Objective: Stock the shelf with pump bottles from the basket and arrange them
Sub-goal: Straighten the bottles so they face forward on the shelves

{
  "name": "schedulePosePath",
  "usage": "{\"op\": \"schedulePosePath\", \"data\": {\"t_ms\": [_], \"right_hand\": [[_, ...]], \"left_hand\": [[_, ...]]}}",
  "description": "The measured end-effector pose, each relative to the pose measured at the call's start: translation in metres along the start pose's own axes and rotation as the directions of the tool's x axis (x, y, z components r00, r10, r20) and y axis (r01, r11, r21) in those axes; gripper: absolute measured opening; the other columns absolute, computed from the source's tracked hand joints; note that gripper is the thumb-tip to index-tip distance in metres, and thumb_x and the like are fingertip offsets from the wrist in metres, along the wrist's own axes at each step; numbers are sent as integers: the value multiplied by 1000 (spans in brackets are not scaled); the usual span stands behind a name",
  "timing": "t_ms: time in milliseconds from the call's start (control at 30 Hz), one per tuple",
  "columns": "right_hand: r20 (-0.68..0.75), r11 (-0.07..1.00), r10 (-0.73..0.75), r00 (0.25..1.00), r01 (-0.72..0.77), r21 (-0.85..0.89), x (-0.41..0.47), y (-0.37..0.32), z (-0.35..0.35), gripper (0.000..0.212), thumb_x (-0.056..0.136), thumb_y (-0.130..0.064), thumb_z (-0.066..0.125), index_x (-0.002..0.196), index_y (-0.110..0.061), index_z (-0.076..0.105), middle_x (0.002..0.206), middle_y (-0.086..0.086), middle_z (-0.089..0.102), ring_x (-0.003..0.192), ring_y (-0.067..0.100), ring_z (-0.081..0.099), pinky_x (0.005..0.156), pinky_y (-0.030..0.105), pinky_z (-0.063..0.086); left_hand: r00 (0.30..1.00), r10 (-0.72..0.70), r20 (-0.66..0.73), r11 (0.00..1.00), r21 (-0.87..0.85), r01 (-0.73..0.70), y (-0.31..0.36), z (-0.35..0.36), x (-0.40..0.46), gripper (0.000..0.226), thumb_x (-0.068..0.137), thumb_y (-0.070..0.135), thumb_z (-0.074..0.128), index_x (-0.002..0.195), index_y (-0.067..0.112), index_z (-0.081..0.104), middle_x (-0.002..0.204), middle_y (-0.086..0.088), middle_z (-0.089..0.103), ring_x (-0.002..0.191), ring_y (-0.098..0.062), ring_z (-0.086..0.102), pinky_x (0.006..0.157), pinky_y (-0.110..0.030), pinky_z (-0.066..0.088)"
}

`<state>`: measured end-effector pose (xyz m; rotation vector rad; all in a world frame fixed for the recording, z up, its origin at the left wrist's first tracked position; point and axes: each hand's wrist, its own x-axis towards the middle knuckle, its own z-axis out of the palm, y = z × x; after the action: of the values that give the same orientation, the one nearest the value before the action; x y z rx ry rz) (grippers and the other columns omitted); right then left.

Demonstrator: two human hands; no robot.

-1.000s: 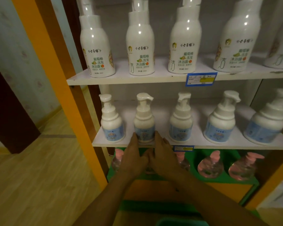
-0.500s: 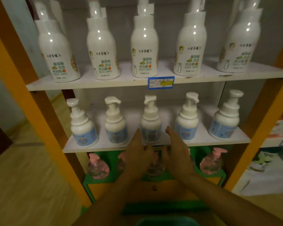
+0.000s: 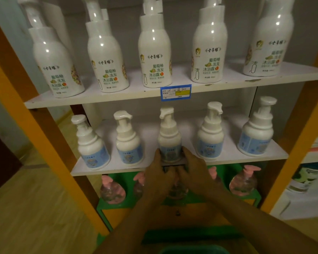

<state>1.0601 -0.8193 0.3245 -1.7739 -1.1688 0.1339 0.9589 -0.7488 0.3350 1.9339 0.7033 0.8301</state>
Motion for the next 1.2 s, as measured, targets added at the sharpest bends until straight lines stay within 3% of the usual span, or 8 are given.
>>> {"op": "schedulePosePath", "data": {"t_ms": [100,200,300,367,567,800,933,1200], "right_hand": [[50,1000,17,999,-17,-3,-1,-5,-2,51,89,-7,54,138,-12,40,128,8,59,117,21,56,101,32,46],[37,999,7,999,-9,40,-7,-9,-6,46,89,-6,54,134,-12,44,126,1,60,117,14,55,99,22,45],[-96,998,-30,995,25,-54,-32,-2,-11,40,88,-13,58,128,-16,52,110,-18,54,108,-13,49,90,0,36],[-128,988,0,992,-20,-154,-49,9,-21,44,88,-14,59,132,-17,52,120,-8,58,113,4,52,99,21,42],[-315,969,51,948,-123,-214,-52,30,-71,48,87,-4,61,133,-9,48,124,9,59,115,23,55,100,38,45],[-195,973,93,976,-131,-190,-25,41,-87,50,85,-16,66,130,-14,44,127,7,56,111,6,47,89,10,37],[-112,982,120,986,-135,-135,-17,48,-84,53,82,-15,66,130,-15,44,125,7,56,117,22,53,100,35,46],[-54,991,129,990,-131,-21,-12,54,-90,54,84,-15,66,132,-19,41,132,5,56,119,21,53,98,28,45]], "left_hand": [[1000,3,0,1000,-4,-3,0,0,0,48,85,2,53,129,19,47,112,4,63,99,-9,61,74,-1,44],[994,27,-104,997,77,-19,6,3,-5,51,87,2,52,136,11,42,121,8,53,109,-13,56,82,-1,38],[959,151,-238,975,196,-105,10,7,-18,54,86,-1,52,138,7,41,133,-8,54,121,-25,51,102,-29,40],[958,212,-190,964,199,-174,13,17,-26,50,86,0,51,135,9,45,130,-11,57,117,-27,55,101,-40,45],[983,178,-53,981,93,-172,38,60,-25,46,85,0,53,129,13,51,123,-3,60,106,-6,51,87,-2,34],[989,-67,134,997,36,63,52,83,5,41,89,16,55,128,11,43,121,-5,60,111,-19,57,90,-25,45],[988,-73,135,997,38,69,49,95,4,41,89,16,55,129,13,47,125,-6,61,114,-24,57,95,-30,47],[999,3,38,997,71,-6,44,107,-5,44,85,9,54,128,14,49,120,-4,64,109,-18,59,84,-12,39]]}}
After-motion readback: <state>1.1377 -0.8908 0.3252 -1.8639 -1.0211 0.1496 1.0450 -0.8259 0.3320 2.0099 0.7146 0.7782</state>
